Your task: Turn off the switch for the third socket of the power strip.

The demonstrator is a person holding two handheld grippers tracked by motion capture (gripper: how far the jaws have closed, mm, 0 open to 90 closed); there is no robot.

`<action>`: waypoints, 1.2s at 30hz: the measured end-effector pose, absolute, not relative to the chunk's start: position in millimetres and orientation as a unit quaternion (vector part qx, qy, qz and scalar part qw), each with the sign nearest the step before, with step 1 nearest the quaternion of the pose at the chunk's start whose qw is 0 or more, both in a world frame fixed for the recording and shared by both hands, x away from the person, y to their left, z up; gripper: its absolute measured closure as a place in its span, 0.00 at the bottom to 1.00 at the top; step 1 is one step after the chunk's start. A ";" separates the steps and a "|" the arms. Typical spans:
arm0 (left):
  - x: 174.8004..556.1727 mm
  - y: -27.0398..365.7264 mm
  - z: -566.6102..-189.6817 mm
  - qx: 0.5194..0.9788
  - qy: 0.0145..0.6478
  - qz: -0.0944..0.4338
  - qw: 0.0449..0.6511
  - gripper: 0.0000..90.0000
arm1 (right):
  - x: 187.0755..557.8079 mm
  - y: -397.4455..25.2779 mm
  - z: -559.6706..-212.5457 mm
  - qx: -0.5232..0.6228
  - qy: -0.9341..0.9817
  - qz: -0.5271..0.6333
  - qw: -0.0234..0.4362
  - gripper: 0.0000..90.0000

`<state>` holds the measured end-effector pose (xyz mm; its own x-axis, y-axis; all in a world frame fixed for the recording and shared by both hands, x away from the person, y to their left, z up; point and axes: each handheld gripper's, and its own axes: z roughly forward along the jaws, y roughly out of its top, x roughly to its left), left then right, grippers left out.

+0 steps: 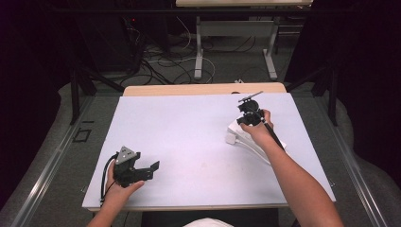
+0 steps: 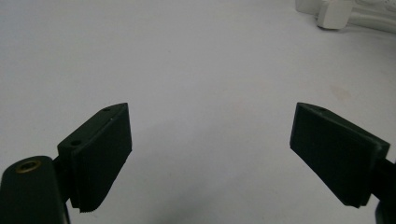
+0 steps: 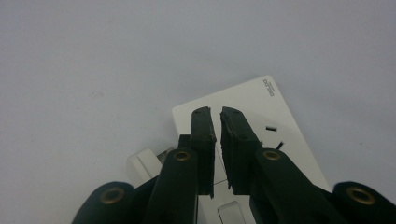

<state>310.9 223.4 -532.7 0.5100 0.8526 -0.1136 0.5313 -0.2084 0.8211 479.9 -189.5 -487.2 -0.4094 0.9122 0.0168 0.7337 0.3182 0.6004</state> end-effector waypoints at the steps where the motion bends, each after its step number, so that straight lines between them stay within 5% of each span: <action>1: 310.9 223.5 -532.7 0.755 0.458 0.186 0.431 0.14 | 480.2 -187.8 -488.3 0.525 0.790 0.271 0.163 0.95; 36: 311.5 224.6 -532.9 0.755 0.461 0.185 0.428 0.16 | 489.0 -179.7 -510.3 0.530 0.801 0.237 0.147 1.00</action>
<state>311.5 224.6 -532.9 0.5068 0.8543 -0.1153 0.5385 -0.2093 0.8162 489.0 -179.7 -510.3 -0.3954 0.9184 0.0153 0.7788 0.3264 0.5356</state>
